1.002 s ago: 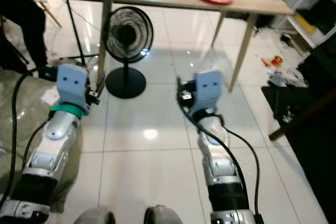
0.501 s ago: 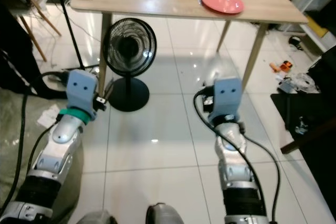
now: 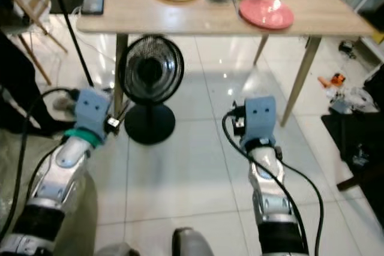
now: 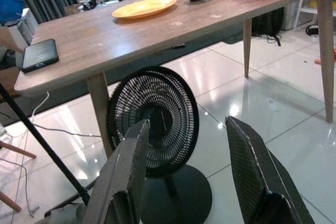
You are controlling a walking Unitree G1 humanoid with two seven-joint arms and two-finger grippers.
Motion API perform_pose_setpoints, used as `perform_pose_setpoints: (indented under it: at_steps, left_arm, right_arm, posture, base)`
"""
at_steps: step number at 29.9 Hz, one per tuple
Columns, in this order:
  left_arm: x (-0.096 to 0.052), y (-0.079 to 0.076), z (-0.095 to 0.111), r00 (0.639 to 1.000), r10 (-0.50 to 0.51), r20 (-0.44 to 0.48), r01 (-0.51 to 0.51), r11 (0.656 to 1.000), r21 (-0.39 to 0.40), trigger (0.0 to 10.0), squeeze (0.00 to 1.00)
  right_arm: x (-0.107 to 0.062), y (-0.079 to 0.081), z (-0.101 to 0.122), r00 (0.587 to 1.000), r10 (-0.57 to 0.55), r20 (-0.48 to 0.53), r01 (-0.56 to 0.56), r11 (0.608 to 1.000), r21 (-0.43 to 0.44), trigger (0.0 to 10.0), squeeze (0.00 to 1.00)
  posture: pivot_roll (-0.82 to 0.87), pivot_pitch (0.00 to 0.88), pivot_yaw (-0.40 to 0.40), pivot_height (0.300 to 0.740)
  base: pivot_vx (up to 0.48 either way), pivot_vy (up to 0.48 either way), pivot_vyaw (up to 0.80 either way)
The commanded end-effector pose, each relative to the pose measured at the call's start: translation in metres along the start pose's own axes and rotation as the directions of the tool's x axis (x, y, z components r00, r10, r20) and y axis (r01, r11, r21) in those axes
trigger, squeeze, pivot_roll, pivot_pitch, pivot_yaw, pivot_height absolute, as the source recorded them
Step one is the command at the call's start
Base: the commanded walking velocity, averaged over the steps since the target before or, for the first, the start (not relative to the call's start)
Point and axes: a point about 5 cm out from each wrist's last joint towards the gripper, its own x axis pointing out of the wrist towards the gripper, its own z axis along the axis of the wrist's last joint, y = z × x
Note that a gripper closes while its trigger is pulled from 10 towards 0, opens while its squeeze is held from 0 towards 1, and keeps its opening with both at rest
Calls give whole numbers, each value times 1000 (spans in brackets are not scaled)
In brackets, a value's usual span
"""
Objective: Setting the table
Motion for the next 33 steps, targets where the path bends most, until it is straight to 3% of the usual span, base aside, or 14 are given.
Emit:
perform_pose_setpoints:
  at_steps: [1,10,24,33]
  left_arm:
    - [-3,-1,-6,1000,2,-27,-2,1000,-9,10000,137]
    - [-5,-1,-6,999,19,-32,-19,1000,-23,10000,137]
    - [-3,-1,-5,999,20,-27,-21,999,-29,10000,137]
    - [-2,0,-4,999,26,-25,-27,999,-27,10000,145]
  right_arm:
    - [-5,7,-6,999,36,-27,-35,999,24,10000,0]
    - [-2,14,-7,999,30,-36,-28,998,49,10000,0]
    - [-1,9,-6,999,17,-41,-15,999,52,10000,0]
    - [4,16,0,999,45,-9,-44,998,54,10000,0]
  posture:
    - [-19,36,-10,740]
    - [-9,44,-19,740]
    - [-15,39,-18,740]
    - [-5,35,-19,740]
  base:
    - [364,0,0]
    - [366,0,-104]
    - [367,0,-800]
    - [367,0,0]
